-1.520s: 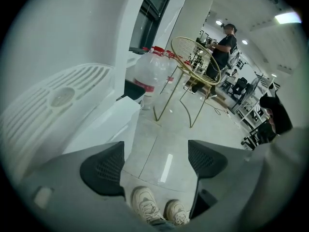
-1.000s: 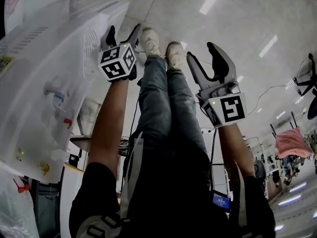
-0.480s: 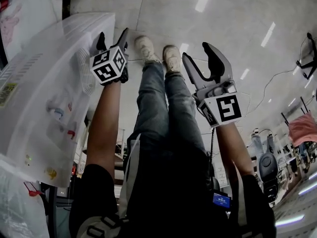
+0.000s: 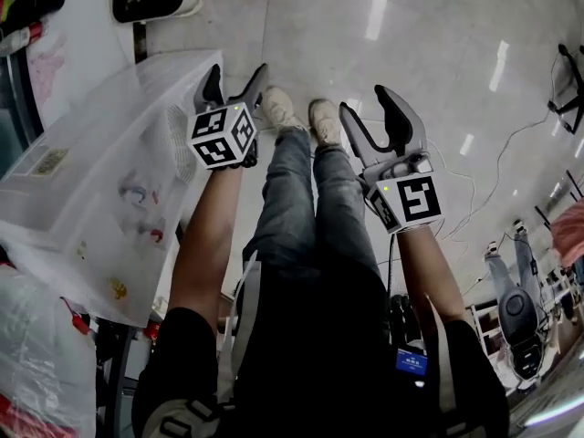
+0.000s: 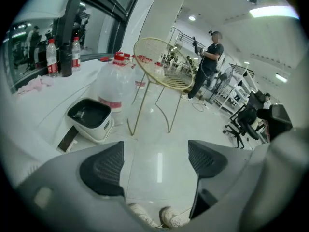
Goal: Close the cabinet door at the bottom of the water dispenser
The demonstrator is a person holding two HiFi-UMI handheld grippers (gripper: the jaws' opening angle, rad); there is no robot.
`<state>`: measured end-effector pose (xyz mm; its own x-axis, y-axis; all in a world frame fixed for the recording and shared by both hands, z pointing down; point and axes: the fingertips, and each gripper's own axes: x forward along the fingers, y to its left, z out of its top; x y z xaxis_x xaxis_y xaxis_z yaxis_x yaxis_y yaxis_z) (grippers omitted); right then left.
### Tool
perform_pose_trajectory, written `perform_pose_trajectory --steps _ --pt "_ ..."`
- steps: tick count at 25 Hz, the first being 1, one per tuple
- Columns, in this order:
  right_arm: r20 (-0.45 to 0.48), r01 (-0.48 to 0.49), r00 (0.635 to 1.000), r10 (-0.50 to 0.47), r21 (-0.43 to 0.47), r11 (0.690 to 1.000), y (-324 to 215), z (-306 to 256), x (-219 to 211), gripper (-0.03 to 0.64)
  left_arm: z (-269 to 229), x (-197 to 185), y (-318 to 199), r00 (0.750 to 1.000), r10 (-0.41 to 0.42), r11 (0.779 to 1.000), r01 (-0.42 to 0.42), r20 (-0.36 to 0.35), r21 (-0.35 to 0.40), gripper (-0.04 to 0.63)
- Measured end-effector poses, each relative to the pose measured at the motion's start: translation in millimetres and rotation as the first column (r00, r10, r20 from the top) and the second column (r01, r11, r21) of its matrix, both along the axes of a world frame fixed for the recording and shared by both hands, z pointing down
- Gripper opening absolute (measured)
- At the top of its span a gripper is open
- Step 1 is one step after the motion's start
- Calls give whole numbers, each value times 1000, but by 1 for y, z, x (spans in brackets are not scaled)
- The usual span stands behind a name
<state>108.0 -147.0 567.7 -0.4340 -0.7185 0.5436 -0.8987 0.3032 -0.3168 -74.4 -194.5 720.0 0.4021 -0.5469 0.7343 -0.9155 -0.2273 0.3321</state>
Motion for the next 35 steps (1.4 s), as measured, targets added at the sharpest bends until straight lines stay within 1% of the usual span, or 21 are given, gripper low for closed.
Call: perform_pose_trajectory --steps 4,8,12,15,17,19,22,26,27,30,31,35 --pt "-35 -31 999 34 73 997 0 -39 15 245 -79 32 -23 994 56 992 -45 -93 114 430" --pt "-74 -47 996 55 102 994 17 -91 27 245 -168 50 -21 978 108 980 -76 -177 181 430" --pt "-86 -60 994 72 133 989 33 -150 28 245 -253 61 -8 957 183 964 -129 -226 234 428" --pt "-90 -55 993 74 199 979 21 -194 23 245 -310 68 -12 939 239 940 -160 -246 302 400" --pt "-62 -70 994 86 227 971 13 -221 21 245 -345 69 -10 929 275 922 -182 -246 343 374" --pt "-28 -91 994 101 241 966 11 -246 20 245 -374 66 -2 925 299 907 -198 -236 372 336" --pt "-26 -86 995 96 271 959 12 -275 20 236 -408 59 8 924 313 890 -205 -220 407 268" --pt "-38 -37 998 53 339 940 13 -311 19 211 -448 50 9 928 301 866 -168 -221 471 159" --pt "-40 -20 999 37 356 934 14 -320 18 203 -459 48 9 930 294 859 -154 -223 488 150" --pt "-42 28 999 -13 383 923 26 -341 11 177 -491 42 15 934 279 839 -124 -222 530 89" --pt "-46 42 999 -26 390 920 30 -348 9 171 -501 40 18 936 277 831 -120 -216 544 60" --pt "-58 84 996 -65 434 897 35 -370 6 136 -535 35 29 947 276 786 -124 -165 606 6"
